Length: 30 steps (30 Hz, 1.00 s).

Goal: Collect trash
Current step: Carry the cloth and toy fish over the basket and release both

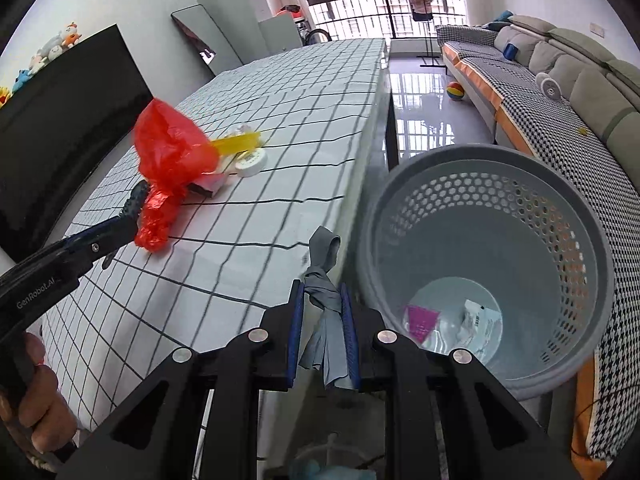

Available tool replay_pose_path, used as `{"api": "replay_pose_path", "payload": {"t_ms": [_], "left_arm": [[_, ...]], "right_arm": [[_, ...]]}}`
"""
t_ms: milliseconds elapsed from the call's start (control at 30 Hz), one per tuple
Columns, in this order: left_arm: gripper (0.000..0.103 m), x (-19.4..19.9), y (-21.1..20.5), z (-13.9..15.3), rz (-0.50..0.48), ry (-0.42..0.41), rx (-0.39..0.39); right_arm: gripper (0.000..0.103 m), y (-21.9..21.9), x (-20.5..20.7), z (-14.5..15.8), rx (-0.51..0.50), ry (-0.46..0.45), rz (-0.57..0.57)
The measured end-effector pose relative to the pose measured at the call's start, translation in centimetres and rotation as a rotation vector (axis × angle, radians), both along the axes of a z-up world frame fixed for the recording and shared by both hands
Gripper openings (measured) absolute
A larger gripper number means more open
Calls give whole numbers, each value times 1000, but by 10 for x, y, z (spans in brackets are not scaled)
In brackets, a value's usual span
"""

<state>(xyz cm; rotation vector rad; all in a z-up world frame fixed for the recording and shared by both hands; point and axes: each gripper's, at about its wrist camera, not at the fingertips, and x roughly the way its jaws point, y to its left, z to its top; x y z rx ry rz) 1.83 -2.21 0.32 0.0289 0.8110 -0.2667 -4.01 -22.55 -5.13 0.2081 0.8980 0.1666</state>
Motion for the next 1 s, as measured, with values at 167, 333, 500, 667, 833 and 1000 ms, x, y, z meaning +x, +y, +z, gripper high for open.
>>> {"api": "replay_pose_path", "payload": {"t_ms": [167,333,500,667,833,1000], "left_arm": [[18,4,-57,1,-99,-1,-9],[18,9,-108,-7,-189,15,5],[19,16,-143,-22,-242,48,21],[19,24,-161,-39,-254,94,39],[19,25,-167,-46,-259,121,48],[39,27,-169,-45,-250,116,60]], "right_arm": [[19,-49,-7,-2,-13,3,-94],[19,-87,-9,-6,-6,3,-159],[19,-112,-8,-10,-2,5,-189],[19,-133,-4,-17,5,20,-210],[22,-144,-4,-19,4,17,-218],[30,-149,-8,-18,11,1,-235]]}}
